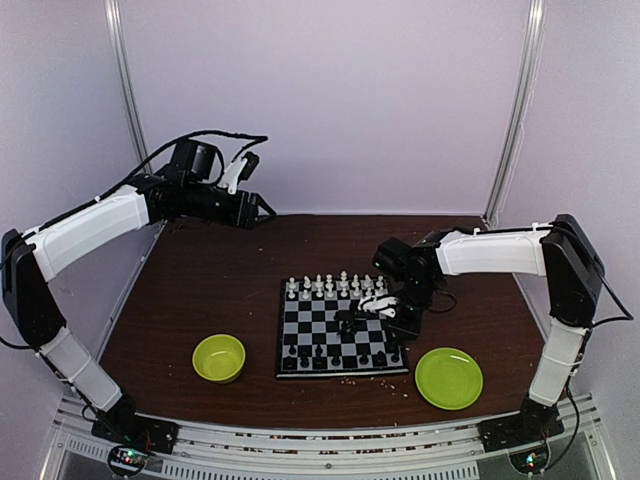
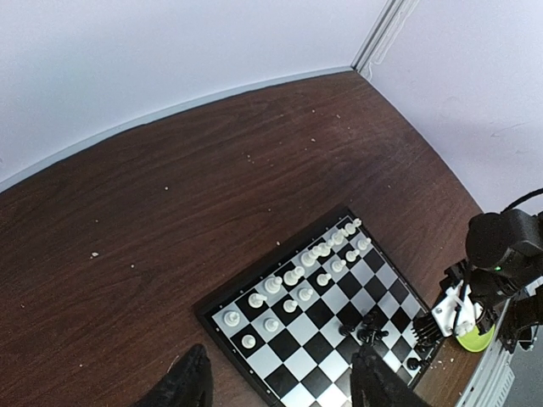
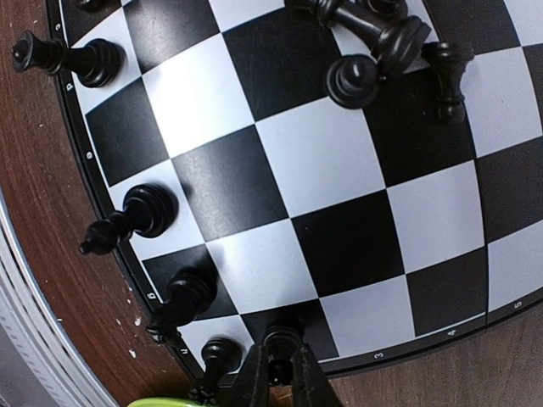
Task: Set up the chess pieces on the board
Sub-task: Place the pawn at a7, then pick up the king from the chessboard.
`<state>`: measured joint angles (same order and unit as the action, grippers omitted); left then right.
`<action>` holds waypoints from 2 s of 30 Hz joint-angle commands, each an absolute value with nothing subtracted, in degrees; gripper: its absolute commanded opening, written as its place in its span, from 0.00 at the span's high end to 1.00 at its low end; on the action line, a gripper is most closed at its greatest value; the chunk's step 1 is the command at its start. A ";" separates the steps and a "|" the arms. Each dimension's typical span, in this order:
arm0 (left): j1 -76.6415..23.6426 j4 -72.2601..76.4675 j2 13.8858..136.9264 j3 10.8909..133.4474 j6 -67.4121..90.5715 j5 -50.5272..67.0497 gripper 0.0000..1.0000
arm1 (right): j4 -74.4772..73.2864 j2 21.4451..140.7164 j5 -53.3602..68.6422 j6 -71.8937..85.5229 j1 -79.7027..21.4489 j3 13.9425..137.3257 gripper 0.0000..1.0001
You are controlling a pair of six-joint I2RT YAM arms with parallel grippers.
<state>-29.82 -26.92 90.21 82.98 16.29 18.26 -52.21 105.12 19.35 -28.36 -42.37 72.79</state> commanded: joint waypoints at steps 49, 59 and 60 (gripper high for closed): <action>-59.24 -21.97 116.75 82.34 2.91 -1.43 0.66 | -37.88 69.32 33.46 -26.72 -21.89 57.38 0.69; -59.24 -22.74 120.08 85.18 2.58 -2.40 0.70 | -37.97 70.09 33.57 -26.72 -21.87 57.42 0.69; -59.24 -22.86 120.39 85.48 2.49 -2.48 0.71 | -37.96 70.25 33.57 -26.76 -21.88 57.42 0.69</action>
<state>-59.24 -22.72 118.91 83.29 3.40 -1.45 -38.70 70.48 33.43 -26.61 -22.13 57.47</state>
